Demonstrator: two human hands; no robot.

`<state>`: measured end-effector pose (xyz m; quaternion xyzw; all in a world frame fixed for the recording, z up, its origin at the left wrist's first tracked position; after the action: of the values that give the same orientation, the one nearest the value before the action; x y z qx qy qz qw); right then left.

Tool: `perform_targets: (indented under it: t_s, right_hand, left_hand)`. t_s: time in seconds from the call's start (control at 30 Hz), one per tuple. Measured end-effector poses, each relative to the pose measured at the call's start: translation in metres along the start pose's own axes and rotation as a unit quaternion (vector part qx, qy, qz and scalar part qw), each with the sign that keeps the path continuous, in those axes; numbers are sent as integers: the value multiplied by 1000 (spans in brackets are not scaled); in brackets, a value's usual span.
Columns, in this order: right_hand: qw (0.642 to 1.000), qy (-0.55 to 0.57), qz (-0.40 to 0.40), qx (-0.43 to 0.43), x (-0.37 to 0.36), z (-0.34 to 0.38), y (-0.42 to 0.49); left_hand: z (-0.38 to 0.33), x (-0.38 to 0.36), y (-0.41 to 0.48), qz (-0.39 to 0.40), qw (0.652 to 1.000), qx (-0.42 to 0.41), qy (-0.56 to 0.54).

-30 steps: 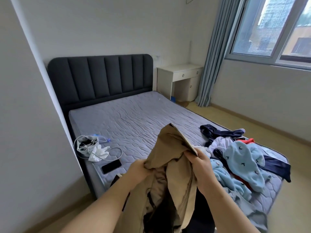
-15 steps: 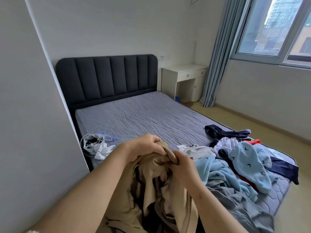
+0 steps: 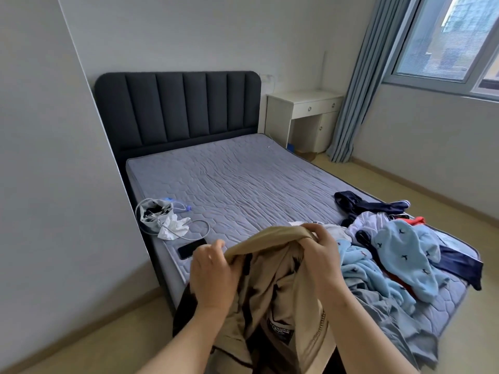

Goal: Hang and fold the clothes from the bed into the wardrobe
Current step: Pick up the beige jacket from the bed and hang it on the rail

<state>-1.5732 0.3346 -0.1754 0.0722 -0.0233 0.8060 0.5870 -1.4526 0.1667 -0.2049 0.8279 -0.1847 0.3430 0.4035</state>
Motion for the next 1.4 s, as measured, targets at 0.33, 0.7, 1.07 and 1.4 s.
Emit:
perform_targets:
  t_s: [0.33,0.7,1.07,1.4]
  right_hand:
    - [999,17,8,-47,-8,-25,-6]
    - [997,-54,-13,-60,-13,-47,-26]
    - [979,-164,54,-110,-49,-75,-35]
    - [972,24,233,20,-122,-15,-93]
  left_hand:
    - [12,-70,-21,243,968,63,6]
    - [95,-102,-25,371,860,324,-135]
    - [114,-21,-24,29,709,531,-463]
    - [119,140,-117,-229,603,567,-512]
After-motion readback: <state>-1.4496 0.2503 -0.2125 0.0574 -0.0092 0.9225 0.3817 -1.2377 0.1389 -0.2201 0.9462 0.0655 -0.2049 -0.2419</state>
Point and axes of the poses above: each hand's wrist, its own y-axis towards the middle knuckle, its own x-axis out of the back of the hand, z = x × y, the point moved 7 cm from there along y, towards the middle knuckle, and after that the axes turned 4 degrees about z, right-handed, at the moved point
